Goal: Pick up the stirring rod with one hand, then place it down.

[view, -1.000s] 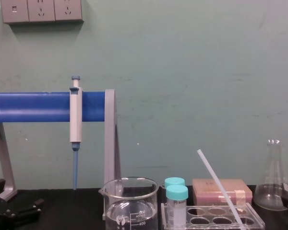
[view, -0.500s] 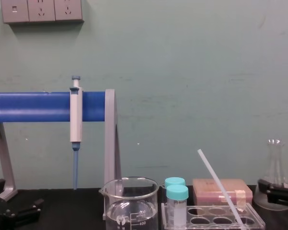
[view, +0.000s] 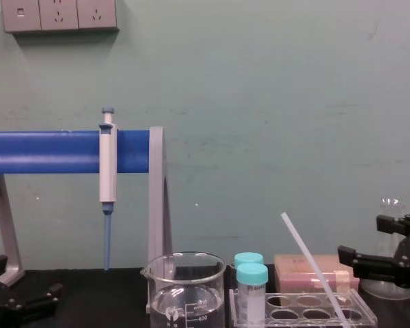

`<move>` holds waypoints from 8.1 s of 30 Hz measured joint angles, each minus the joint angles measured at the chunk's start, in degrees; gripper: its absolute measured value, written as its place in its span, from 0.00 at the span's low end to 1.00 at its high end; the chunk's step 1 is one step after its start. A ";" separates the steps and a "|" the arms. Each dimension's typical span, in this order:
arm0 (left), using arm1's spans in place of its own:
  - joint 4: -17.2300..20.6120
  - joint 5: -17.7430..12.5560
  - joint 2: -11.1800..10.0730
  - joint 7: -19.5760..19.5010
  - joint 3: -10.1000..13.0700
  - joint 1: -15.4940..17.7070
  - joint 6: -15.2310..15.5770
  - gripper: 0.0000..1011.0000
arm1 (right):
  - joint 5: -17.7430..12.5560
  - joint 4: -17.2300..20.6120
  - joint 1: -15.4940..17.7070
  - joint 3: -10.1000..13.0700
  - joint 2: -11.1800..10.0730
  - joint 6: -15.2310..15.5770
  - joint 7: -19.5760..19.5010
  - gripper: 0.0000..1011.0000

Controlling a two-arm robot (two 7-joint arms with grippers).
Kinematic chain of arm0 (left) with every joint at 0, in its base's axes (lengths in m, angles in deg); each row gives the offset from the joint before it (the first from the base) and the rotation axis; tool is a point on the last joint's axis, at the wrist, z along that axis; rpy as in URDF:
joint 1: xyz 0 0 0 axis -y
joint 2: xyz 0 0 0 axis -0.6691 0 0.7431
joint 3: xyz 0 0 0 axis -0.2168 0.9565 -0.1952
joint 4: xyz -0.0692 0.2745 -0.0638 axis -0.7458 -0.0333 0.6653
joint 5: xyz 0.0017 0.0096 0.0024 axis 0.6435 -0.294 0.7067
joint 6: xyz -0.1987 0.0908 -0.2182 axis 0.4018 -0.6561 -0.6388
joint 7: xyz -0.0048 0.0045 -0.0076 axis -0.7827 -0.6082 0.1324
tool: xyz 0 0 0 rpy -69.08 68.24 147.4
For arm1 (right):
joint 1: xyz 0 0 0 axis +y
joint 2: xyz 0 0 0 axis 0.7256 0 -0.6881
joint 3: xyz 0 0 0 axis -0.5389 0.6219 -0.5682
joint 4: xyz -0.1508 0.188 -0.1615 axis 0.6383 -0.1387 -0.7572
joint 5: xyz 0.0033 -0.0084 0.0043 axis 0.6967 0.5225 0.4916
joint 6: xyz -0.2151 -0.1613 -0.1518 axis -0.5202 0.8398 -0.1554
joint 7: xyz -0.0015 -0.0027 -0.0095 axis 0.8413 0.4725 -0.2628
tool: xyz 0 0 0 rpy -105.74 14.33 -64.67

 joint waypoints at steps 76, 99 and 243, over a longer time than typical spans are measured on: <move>0.00 0.00 0.00 0.00 0.00 0.00 0.00 0.99 | -6.04 -38.43 -23.96 -0.49 14.60 -1.49 33.82 0.97; 0.00 0.00 0.00 0.00 0.00 0.00 0.00 0.99 | -6.05 -38.35 -23.91 -0.50 14.53 -1.53 33.69 0.33; 0.00 0.00 0.00 0.00 0.00 0.00 0.00 0.99 | -5.47 -11.87 -4.74 8.92 13.35 -18.43 18.29 0.07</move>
